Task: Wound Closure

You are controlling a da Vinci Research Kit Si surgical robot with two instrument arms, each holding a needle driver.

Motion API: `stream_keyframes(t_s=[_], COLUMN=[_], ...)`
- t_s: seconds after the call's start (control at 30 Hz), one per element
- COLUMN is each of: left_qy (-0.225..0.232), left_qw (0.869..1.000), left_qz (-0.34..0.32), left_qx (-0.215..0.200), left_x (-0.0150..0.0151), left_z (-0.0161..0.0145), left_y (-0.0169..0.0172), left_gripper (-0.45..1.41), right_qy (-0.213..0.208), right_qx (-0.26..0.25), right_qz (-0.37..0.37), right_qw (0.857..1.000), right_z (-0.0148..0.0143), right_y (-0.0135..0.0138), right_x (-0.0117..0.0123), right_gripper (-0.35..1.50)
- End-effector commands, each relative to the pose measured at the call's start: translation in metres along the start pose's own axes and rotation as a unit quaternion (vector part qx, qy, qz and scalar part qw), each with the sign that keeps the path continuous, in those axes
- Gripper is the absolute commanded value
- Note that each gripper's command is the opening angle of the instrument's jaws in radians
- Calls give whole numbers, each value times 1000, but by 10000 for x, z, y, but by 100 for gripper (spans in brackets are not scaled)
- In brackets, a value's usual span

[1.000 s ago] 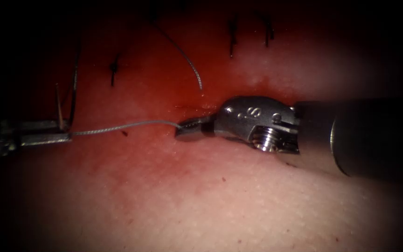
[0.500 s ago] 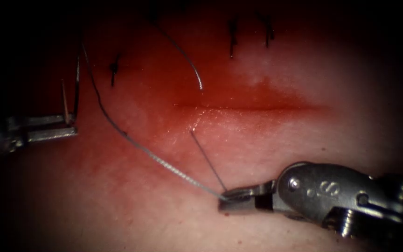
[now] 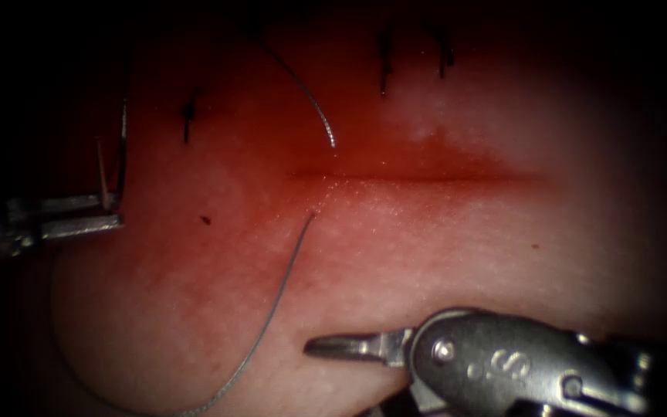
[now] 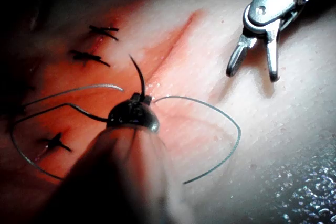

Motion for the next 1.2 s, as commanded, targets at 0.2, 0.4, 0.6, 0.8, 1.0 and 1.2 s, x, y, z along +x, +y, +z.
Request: stream_keyframes(t_s=[0.2, 0.4, 0.6, 0.8, 1.0, 1.2], left_qy=[-19, -22, -23, -22, -22, -25], left_qw=[1000, 999, 999, 999, 999, 999], left_qz=[1, 2, 3, 3, 3, 4], left_qx=[22, 27, 26, 26, 26, 23], left_x=[-8, -11, -14, -15, -14, -14], left_z=[5, 15, 15, 18, 20, 25], left_y=[-13, -14, -17, -17, -16, -13], left_gripper=[-45, -45, -45, -45, -45, -45], right_qy=[1, -31, -46, -81, -91, -94], right_qx=[-26, -43, -36, -44, -41, -23], right_qz=[-13, -22, -33, -11, 47, 38], right_qw=[1000, 998, 998, 996, 994, 995], right_z=[12, 65, 100, 99, 65, 32], right_y=[66, 107, 135, 144, 118, 43], right_x=[-19, -51, -73, -89, -81, -61], right_gripper=[135, 132, 110, -35, -35, -35])
